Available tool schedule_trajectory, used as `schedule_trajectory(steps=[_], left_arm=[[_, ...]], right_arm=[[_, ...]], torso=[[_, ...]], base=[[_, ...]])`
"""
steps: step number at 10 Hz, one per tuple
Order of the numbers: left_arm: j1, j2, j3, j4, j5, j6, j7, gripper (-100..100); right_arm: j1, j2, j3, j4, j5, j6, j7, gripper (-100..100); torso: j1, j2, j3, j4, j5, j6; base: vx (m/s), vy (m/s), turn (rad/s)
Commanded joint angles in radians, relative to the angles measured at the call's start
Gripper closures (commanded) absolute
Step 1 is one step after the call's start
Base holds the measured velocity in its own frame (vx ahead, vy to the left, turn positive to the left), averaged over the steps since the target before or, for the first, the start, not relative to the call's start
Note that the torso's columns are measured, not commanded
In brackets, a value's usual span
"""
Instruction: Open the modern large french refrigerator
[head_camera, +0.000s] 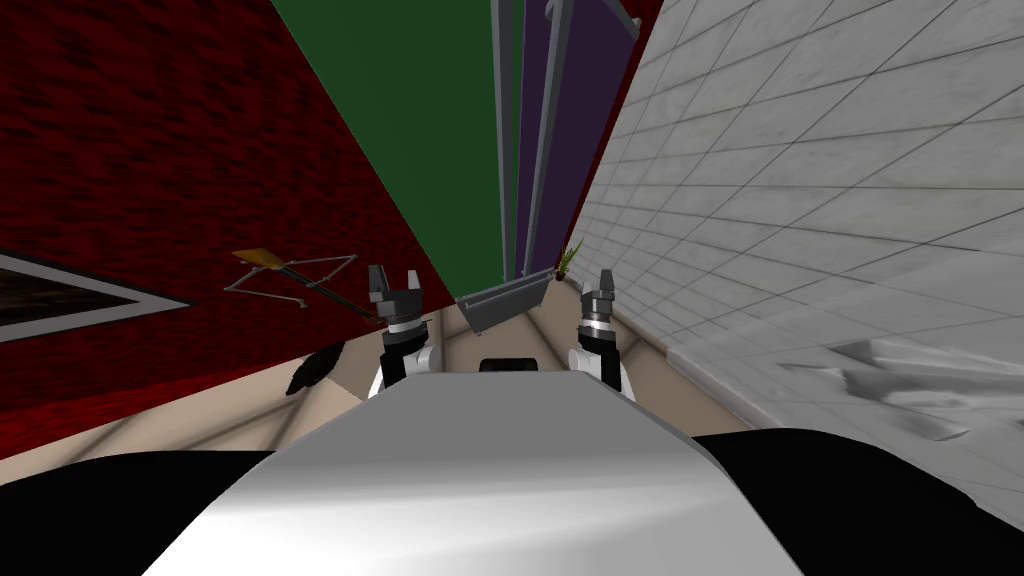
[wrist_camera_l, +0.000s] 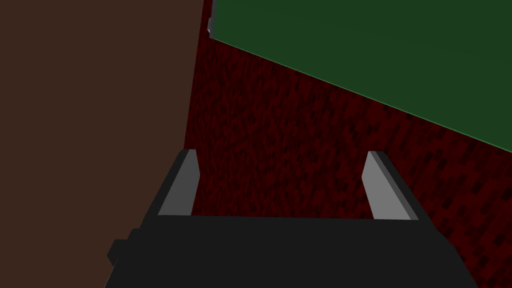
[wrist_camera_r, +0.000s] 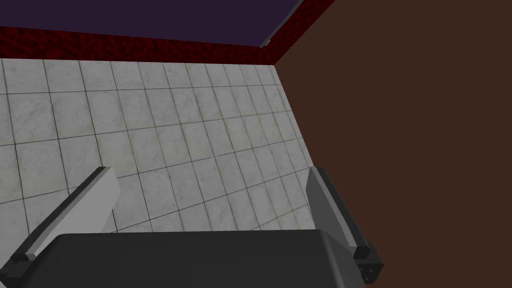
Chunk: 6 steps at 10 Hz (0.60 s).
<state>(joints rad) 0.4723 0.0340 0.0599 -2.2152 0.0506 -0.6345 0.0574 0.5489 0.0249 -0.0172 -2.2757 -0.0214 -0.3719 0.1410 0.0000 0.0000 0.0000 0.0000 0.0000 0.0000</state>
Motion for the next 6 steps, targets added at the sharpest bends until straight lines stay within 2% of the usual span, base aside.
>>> schedule_trajectory(steps=[1, 6], left_arm=[[0.0, 0.0, 0.0, 0.0, 0.0, 0.0, 0.0, 0], [0.0, 0.0, 0.0, 0.0, 0.0, 0.0, 0.0, 0]], right_arm=[[0.0, 0.0, 0.0, 0.0, 0.0, 0.0, 0.0, 0], [0.0, 0.0, 0.0, 0.0, 0.0, 0.0, 0.0, 0]], torso=[[0.0, 0.04, -0.082, 0.041, 0.0, 0.0], [0.0, 0.396, -0.792, 0.396, 0.0, 0.0]], base=[[0.0, 0.0, 0.0], [0.0, 0.0, 0.0]])
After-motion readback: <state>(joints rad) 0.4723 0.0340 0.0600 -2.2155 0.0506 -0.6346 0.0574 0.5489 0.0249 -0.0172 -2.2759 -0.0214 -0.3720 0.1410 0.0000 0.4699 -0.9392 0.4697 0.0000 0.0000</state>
